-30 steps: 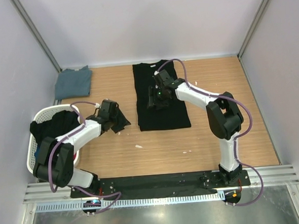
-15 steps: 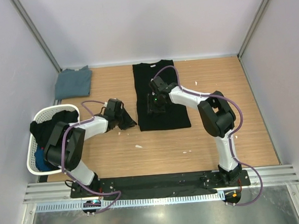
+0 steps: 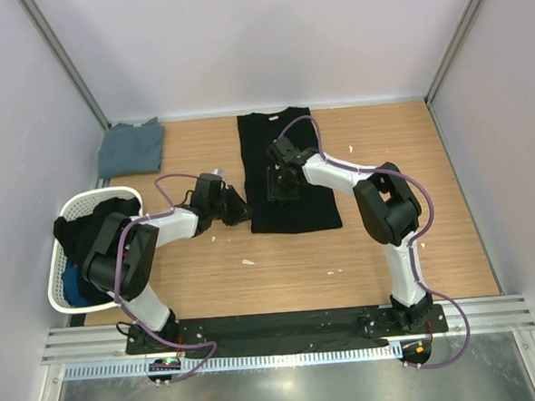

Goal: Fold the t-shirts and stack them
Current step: Fold the tshirt

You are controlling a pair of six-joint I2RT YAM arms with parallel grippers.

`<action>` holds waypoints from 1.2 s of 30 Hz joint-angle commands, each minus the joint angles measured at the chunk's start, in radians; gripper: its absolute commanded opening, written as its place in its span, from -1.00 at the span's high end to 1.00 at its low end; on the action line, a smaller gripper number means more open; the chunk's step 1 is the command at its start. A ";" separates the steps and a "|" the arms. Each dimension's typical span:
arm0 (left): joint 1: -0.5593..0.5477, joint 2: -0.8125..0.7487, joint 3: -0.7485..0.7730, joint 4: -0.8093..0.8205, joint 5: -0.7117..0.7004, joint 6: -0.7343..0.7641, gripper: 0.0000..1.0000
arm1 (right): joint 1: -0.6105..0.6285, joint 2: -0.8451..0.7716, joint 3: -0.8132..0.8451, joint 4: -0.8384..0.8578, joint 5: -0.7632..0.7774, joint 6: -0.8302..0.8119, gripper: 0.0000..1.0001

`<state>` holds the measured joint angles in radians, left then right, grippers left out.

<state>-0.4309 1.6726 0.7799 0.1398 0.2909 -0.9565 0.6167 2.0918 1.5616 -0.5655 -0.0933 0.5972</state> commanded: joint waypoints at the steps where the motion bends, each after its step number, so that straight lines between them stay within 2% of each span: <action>1: -0.014 0.007 -0.002 0.107 0.059 0.016 0.67 | 0.000 0.013 0.009 -0.010 0.038 0.004 0.11; 6: -0.025 0.045 -0.030 0.195 0.090 -0.007 0.69 | 0.000 0.020 0.009 -0.010 0.043 0.003 0.12; 16: -0.029 0.065 -0.113 0.181 0.087 -0.080 0.72 | 0.002 0.056 0.026 -0.019 0.049 0.009 0.12; 22: -0.029 0.009 -0.134 0.048 0.010 -0.079 0.79 | 0.000 0.077 0.040 -0.034 0.052 0.006 0.13; 27: -0.028 -0.083 -0.081 -0.187 -0.126 -0.036 0.80 | 0.000 0.088 0.037 -0.036 0.064 0.007 0.13; 36: -0.028 -0.119 -0.059 -0.315 -0.150 0.048 0.87 | 0.000 0.093 0.044 -0.046 0.078 0.015 0.13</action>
<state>-0.4564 1.5856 0.7033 -0.0608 0.1864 -0.9787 0.6170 2.1326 1.6009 -0.6029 -0.0746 0.6052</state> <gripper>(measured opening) 0.070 0.434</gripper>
